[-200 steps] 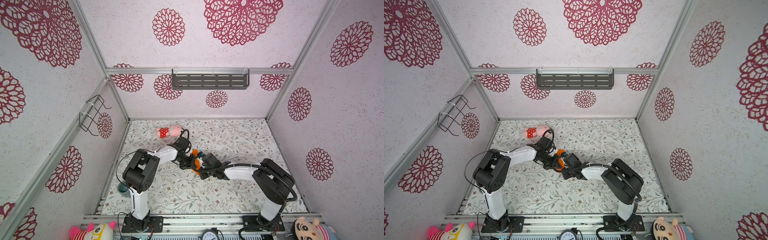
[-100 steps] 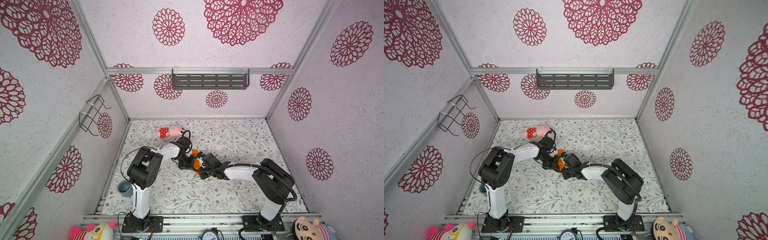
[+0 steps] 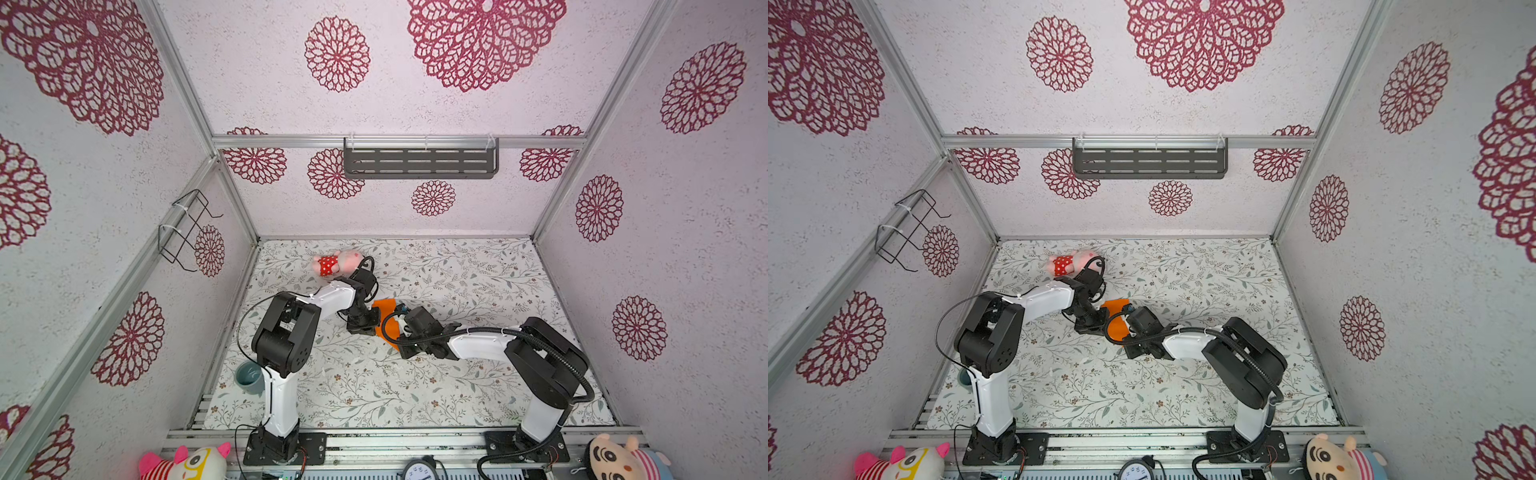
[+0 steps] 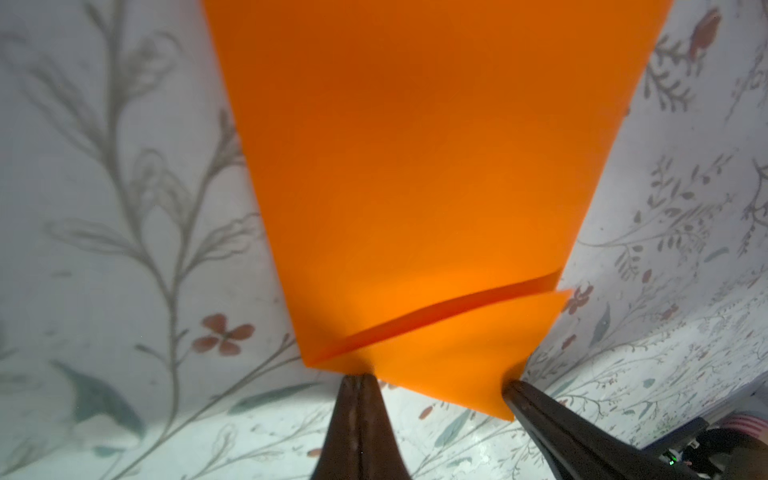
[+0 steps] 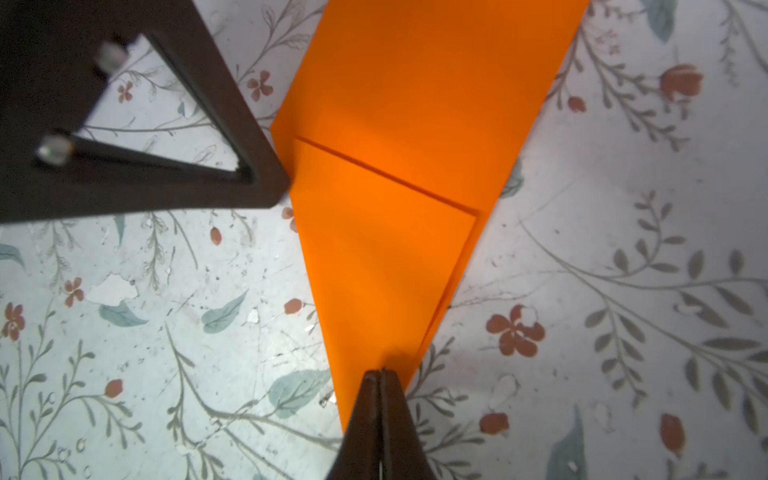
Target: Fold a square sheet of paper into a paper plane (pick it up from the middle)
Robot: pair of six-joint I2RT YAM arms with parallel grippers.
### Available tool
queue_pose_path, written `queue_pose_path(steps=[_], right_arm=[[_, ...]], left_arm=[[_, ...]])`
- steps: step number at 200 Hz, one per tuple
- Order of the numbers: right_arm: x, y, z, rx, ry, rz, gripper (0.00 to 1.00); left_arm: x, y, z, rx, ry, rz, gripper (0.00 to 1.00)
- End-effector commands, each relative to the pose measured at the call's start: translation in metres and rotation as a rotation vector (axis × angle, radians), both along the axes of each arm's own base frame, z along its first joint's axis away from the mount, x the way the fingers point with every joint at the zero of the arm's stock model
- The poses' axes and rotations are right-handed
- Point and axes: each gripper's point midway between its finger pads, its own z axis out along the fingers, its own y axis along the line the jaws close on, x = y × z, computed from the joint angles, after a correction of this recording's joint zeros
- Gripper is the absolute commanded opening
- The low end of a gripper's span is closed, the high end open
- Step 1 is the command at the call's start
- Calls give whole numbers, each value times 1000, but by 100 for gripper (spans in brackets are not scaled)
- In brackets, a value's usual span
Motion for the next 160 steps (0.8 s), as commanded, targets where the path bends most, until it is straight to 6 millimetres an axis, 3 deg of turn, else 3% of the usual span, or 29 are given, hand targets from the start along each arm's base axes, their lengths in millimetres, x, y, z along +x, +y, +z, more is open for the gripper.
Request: queue_pose_path(steps=[1, 7, 11, 27, 61, 88, 122, 134, 160], right_arm=[[-7, -15, -16, -54, 47, -27, 7], [-7, -14, -14, -46, 44, -28, 8], [-6, -13, -13, -42, 41, -29, 8], [-1, -8, -1, -1, 17, -41, 11], [16, 4, 47, 142, -78, -106, 24], [20, 3, 74, 245, -111, -167, 43], [23, 0, 78, 295, -84, -220, 46], [25, -3, 73, 295, -65, -244, 46], [31, -4, 66, 319, -21, -257, 46]], left_arm=[[8, 30, -2, 85, -29, 69, 4], [11, 31, 1, 79, -40, 81, 4], [16, 29, 17, 55, -85, 88, 5], [23, 25, 40, 1, -158, 122, 10], [28, 14, 75, -159, -295, 221, 32], [21, 8, 83, -272, -340, 278, 53], [13, -7, 83, -409, -342, 293, 79], [9, -10, 81, -454, -340, 310, 99], [1, -14, 71, -504, -310, 325, 97]])
